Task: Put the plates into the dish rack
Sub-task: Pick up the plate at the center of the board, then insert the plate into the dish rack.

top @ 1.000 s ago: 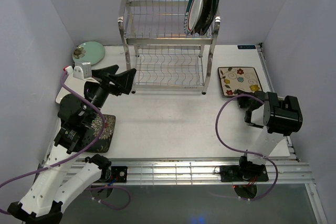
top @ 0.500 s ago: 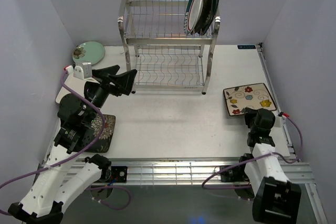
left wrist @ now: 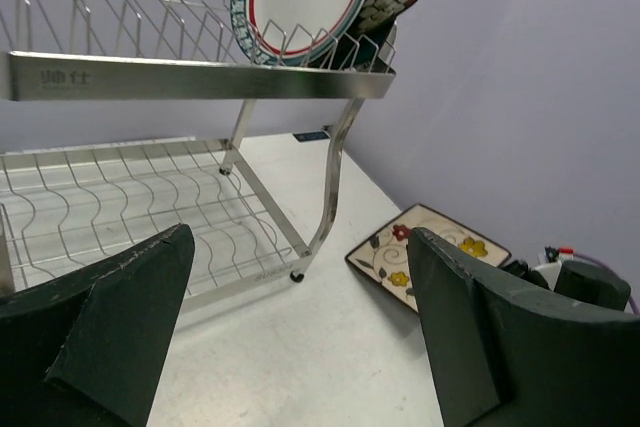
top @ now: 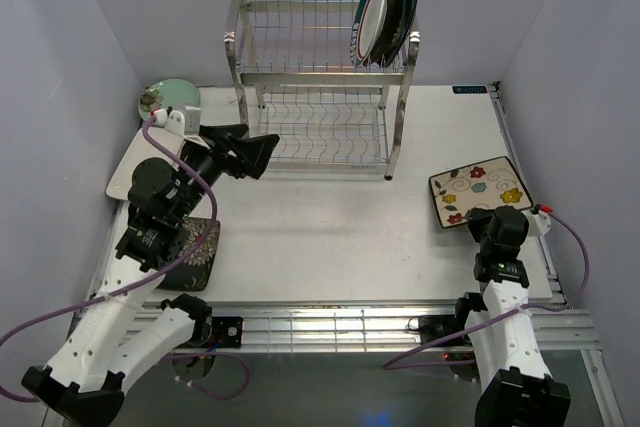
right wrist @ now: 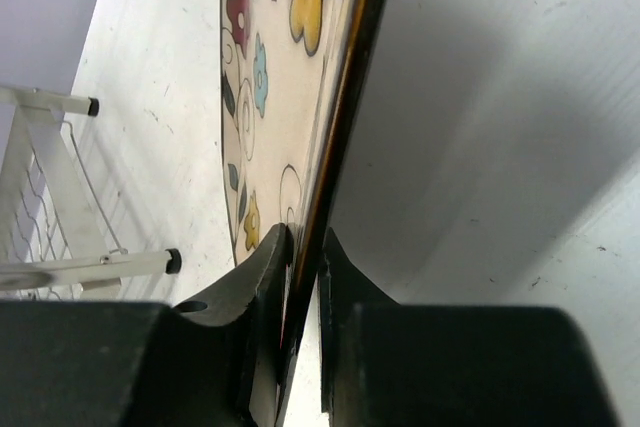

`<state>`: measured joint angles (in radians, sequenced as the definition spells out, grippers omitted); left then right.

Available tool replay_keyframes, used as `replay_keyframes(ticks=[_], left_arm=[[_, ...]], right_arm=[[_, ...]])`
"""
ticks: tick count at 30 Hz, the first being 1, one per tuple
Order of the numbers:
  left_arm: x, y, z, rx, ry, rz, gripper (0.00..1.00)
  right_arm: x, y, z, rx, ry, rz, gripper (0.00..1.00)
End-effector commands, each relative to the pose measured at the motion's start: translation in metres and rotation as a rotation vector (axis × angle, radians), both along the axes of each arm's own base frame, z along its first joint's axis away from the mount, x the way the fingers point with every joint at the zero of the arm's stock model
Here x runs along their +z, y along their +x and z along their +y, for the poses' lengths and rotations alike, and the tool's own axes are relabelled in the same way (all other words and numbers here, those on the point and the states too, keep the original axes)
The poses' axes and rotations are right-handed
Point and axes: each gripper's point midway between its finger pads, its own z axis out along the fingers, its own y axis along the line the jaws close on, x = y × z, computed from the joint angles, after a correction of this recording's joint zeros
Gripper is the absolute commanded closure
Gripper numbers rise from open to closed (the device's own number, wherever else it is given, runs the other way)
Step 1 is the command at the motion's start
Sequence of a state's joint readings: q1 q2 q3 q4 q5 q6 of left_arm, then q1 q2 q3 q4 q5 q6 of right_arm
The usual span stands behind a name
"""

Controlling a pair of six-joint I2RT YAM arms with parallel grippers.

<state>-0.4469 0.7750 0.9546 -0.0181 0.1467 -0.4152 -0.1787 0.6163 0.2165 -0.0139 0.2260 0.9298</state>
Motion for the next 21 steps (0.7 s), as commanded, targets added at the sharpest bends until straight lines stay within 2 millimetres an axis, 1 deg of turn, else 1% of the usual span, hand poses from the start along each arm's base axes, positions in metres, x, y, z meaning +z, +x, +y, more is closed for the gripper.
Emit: replay_keyframes(ticks=[1, 2, 3, 5, 6, 10, 12, 14, 15, 17, 18, 20, 21], left_arm=[[0.01, -0.007, -0.013, -0.091, -0.002, -0.008, 0.02], [0.005, -0.003, -0.018, -0.105, 0.005, 0.009, 0.02], [0.004, -0.005, -0.023, -0.138, 0.012, 0.012, 0.02], [0.001, -0.003, -0.027, -0.153, 0.021, 0.019, 0.02], [-0.003, 0.0, -0.029, -0.157, 0.028, 0.031, 0.02], [-0.007, 0.003, -0.031, -0.161, 0.035, 0.039, 0.02], [-0.008, 0.003, -0.032, -0.166, 0.037, 0.041, 0.02], [-0.008, 0.004, -0.032, -0.164, 0.037, 0.043, 0.02], [-0.008, 0.004, -0.032, -0.164, 0.037, 0.041, 0.02], [-0.008, 0.003, -0.032, -0.166, 0.036, 0.04, 0.02], [-0.008, 0.003, -0.032, -0.167, 0.037, 0.04, 0.02], [-0.007, 0.003, -0.032, -0.166, 0.035, 0.041, 0.02], [-0.006, 0.002, -0.031, -0.166, 0.035, 0.037, 0.02]], right_arm=[[0.05, 0.013, -0.003, 0.082, -0.177, -0.048, 0.92], [0.052, 0.013, -0.002, 0.092, -0.183, -0.043, 0.92], [0.055, 0.014, 0.0, 0.108, -0.191, -0.047, 0.92], [0.063, 0.014, 0.001, 0.121, -0.211, -0.056, 0.92], [0.067, 0.014, 0.003, 0.134, -0.219, -0.07, 0.92], [0.081, 0.012, 0.008, 0.169, -0.246, -0.1, 0.92], [0.092, 0.011, 0.011, 0.186, -0.267, -0.123, 0.92], [0.096, 0.008, 0.013, 0.201, -0.276, -0.128, 0.92], [0.106, 0.008, 0.014, 0.211, -0.293, -0.147, 0.92], [0.113, 0.007, 0.021, 0.252, -0.295, -0.159, 0.92], [0.123, 0.007, 0.028, 0.287, -0.296, -0.184, 0.92], [0.131, 0.008, 0.033, 0.327, -0.308, -0.192, 0.92], [0.138, 0.008, 0.037, 0.349, -0.308, -0.194, 0.92]])
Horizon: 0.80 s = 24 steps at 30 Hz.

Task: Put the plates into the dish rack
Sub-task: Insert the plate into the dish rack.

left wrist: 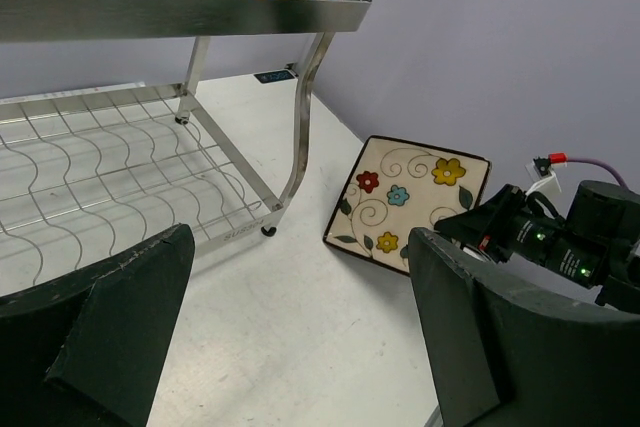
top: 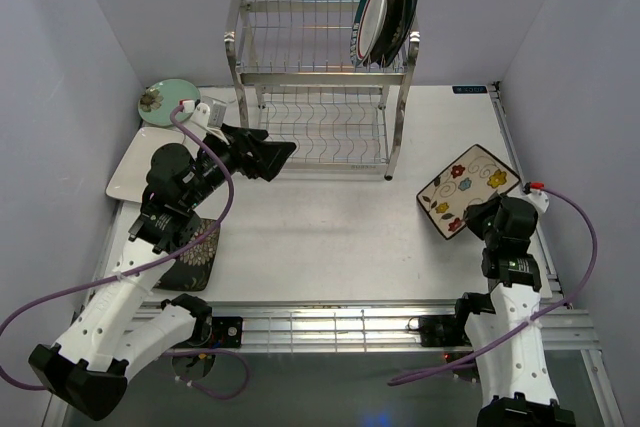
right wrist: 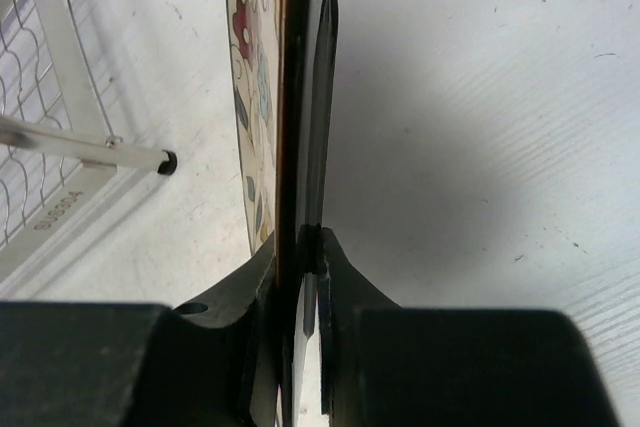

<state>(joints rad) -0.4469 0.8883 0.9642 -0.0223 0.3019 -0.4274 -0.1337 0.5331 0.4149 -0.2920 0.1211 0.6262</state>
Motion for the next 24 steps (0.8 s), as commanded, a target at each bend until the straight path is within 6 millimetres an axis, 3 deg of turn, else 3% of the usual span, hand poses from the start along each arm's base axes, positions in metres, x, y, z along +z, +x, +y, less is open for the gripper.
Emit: replay_keyframes(ticks=[1, 3, 8, 10, 11, 15, 20, 23, 24], left_arm=[[0.025, -0.007, 0.002, -0.009, -0.026, -0.055, 0.02], [0.025, -0.007, 0.003, -0.009, -0.027, -0.056, 0.02], [0.027, -0.008, 0.003, -0.009, -0.028, -0.061, 0.02], [0.028, -0.009, 0.004, -0.01, -0.029, -0.064, 0.02], [0.029, -0.01, 0.004, -0.01, -0.03, -0.066, 0.02], [0.03, -0.011, 0.005, -0.007, -0.03, -0.072, 0.02], [0.032, -0.012, 0.006, -0.004, -0.032, -0.08, 0.02], [0.033, -0.013, 0.006, -0.004, -0.033, -0.081, 0.02], [0.033, -0.013, 0.007, -0.002, -0.034, -0.082, 0.02]], right_arm=[[0.095, 0.02, 0.014, 0.116, -0.064, -0.253, 0.92], [0.1, 0.016, 0.015, 0.126, -0.072, -0.24, 0.92], [0.143, 0.004, 0.016, 0.145, -0.124, -0.294, 0.92], [0.147, 0.002, 0.025, 0.204, -0.115, -0.276, 0.92], [0.16, 0.001, 0.029, 0.227, -0.119, -0.294, 0.92], [0.169, -0.001, 0.034, 0.267, -0.128, -0.274, 0.92], [0.197, -0.022, 0.036, 0.268, -0.154, -0.322, 0.92], [0.231, -0.036, 0.04, 0.283, -0.174, -0.375, 0.92], [0.229, -0.037, 0.04, 0.285, -0.174, -0.364, 0.92]])
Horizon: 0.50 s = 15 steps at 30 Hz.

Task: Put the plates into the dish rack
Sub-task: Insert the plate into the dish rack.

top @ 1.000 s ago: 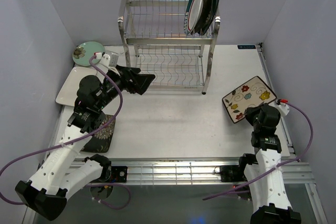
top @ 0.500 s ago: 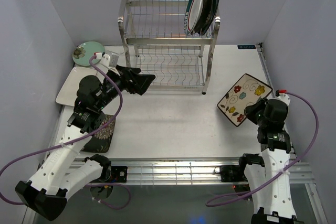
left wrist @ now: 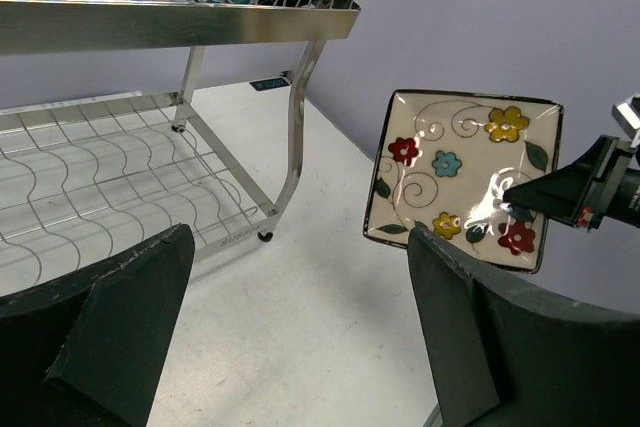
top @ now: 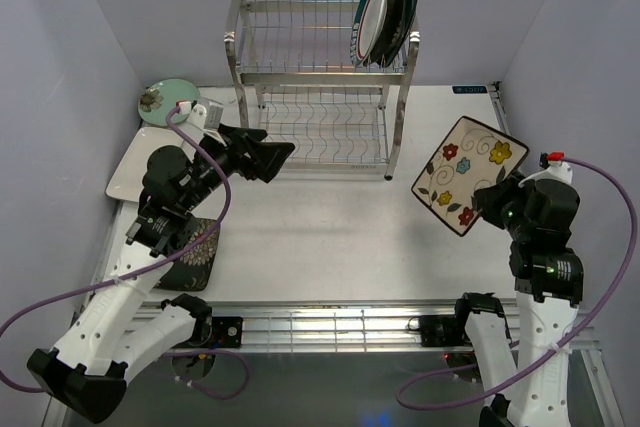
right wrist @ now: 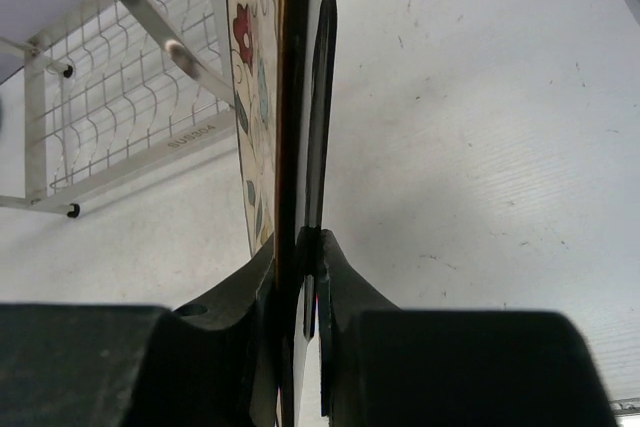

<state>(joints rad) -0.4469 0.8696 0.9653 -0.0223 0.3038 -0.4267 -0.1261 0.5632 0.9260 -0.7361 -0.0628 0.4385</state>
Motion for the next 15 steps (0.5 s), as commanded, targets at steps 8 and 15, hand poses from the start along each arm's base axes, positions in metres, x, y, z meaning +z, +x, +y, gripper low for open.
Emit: replay_keyframes(ticks=[8, 15], left_arm=[[0.028, -0.009, 0.005, 0.001, -0.027, -0.067, 0.02], [0.026, -0.008, 0.003, -0.008, -0.032, -0.052, 0.02]], right_arm=[[0.163, -0.023, 0.02, 0.101, -0.045, -0.442, 0.92], [0.207, -0.035, 0.03, 0.151, -0.036, -0.524, 0.92]])
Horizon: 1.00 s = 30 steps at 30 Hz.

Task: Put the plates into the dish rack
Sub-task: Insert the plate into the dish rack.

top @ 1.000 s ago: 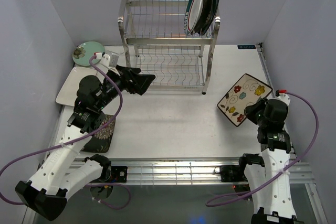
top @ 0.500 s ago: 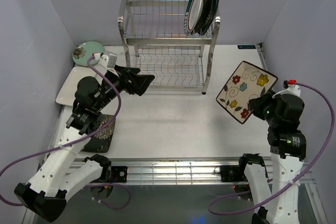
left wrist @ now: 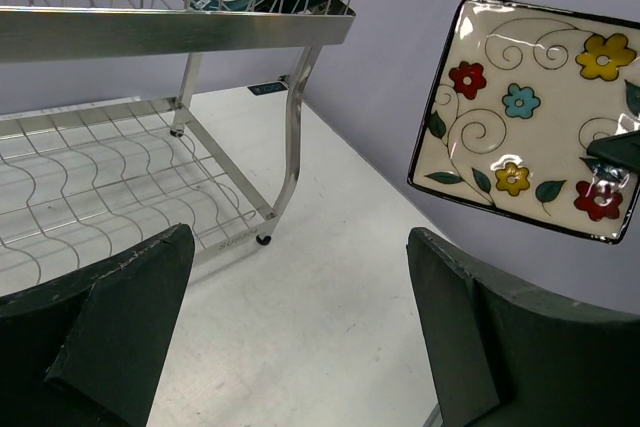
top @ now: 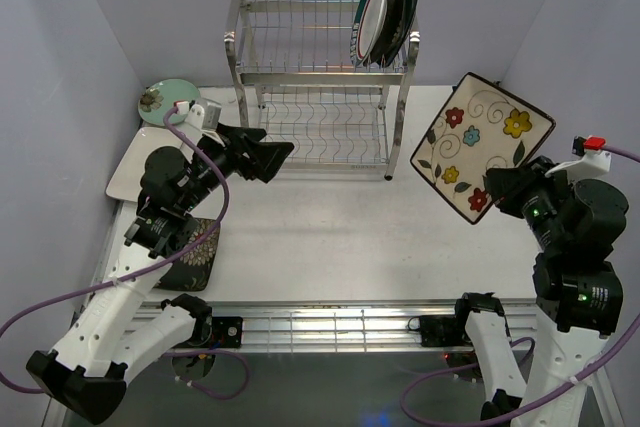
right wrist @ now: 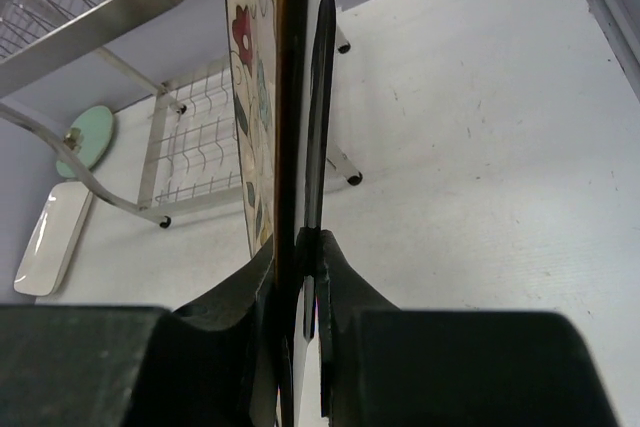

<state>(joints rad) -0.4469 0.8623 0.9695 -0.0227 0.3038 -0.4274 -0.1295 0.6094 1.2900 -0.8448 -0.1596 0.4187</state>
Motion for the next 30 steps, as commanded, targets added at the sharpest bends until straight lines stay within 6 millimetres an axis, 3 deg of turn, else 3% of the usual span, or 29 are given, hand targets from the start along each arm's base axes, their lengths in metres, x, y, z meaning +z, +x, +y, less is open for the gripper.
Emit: replay_keyframes(ticks=[1, 5, 10, 16, 25, 29, 30], left_arm=[[0.018, -0.003, -0.001, -0.016, -0.021, -0.031, 0.02], [0.011, 0.007, -0.005, -0.016, -0.016, 0.012, 0.02], [-0.001, 0.018, -0.014, -0.031, -0.03, 0.087, 0.02], [-0.03, 0.022, -0.032, -0.099, -0.099, 0.264, 0.02], [-0.032, 0.035, -0.058, -0.19, -0.204, 0.367, 0.02], [-0.021, 0.041, -0.072, -0.213, -0.237, 0.389, 0.02], [-0.01, 0.04, -0.077, -0.225, -0.244, 0.369, 0.02]], right_arm=[[0.097, -0.008, 0.013, 0.064, -0.012, -0.319, 0.92], [0.121, -0.009, 0.017, 0.082, 0.0, -0.354, 0.92], [0.17, -0.027, 0.029, 0.137, 0.02, -0.448, 0.92], [0.218, -0.04, 0.034, 0.141, -0.012, -0.527, 0.92], [0.245, -0.032, 0.038, 0.177, 0.042, -0.604, 0.92], [0.258, -0.035, 0.04, 0.179, 0.03, -0.654, 0.92], [0.26, -0.036, 0.04, 0.174, 0.016, -0.659, 0.92]])
